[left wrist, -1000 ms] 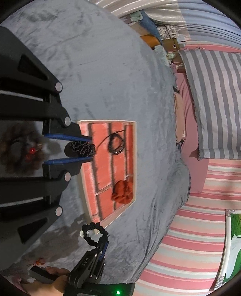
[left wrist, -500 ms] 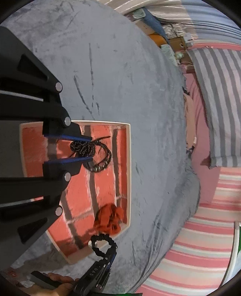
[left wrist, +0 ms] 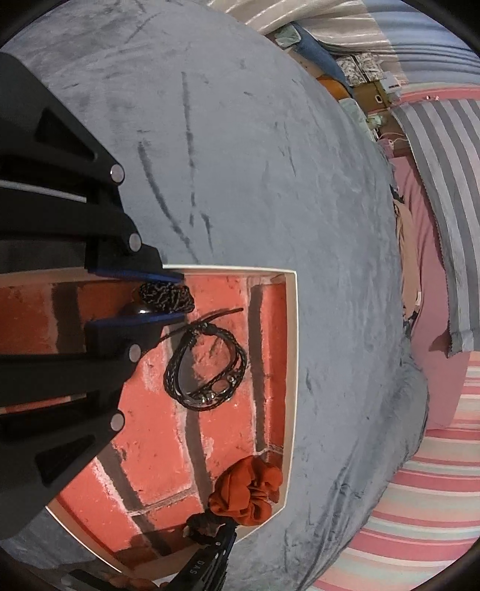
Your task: Organize jewelry
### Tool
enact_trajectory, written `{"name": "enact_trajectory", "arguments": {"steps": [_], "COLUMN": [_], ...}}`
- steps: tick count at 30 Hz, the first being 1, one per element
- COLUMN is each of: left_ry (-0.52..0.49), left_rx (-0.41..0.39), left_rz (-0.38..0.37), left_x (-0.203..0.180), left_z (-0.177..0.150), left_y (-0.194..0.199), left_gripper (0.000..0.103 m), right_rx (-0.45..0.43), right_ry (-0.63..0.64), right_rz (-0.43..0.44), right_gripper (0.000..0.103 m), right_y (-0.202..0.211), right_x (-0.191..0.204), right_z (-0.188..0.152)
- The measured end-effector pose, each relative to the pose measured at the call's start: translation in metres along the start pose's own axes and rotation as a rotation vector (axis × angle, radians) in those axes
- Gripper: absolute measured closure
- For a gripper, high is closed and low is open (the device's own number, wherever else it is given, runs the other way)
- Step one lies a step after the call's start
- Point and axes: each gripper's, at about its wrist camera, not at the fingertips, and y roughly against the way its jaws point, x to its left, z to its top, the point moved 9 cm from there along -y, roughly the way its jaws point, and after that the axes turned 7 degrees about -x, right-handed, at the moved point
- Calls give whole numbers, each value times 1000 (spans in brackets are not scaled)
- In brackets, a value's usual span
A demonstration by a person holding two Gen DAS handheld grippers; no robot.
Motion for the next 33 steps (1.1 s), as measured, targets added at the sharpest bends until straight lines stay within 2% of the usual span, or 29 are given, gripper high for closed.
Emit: {"name": "enact_trajectory", "arguments": {"steps": [6,9,12,13,15,17,18,21,23,26,30,32,33], "left_ry": [-1,-24,-26,-25,-26,-28,-37,-49,-41,-9,19,43,53], "left_rx": [11,24,36,39,25,4,-9,-28,-41,-79,-122,-160,-177], "left_rz": [-15,0,2,4,2,-19,-10,-22,-27,-50,-38,-23,-14], "left_x": [-7,-11,-12,-12,-14,-18,-20,-27,-30,-29,-18,-9,-6], "left_z": [-4,-6,-8,-8,-7,-5,-3,0,2,9,14,14,13], "left_y": [1,1,1,3,10,20,26,42,55,87,134,164,175], "left_gripper": [86,85,84,80,55,44,37,36,35,30,27,16,15], "right_rx": [51,61,63,53,29,-26,-48,-81,-100,-146,-183,-203,-213], "right_ry": [19,31,43,54,70,80,76,61,53,34,10,9,10], "right_rz": [-2,-2,13,18,33,19,35,54,59,51,51,46,40], "right_gripper": [91,89,76,62,47,27,24,19,12,4,4,4,4], "right_y": [-7,-8,-5,0,9,25,33,55,69,97,140,164,177], "right_x": [2,3,5,8,13,13,14,10,7,-3,-18,-26,-30], "right_z": [-7,-9,-10,-9,-5,4,7,13,16,20,18,12,9]}}
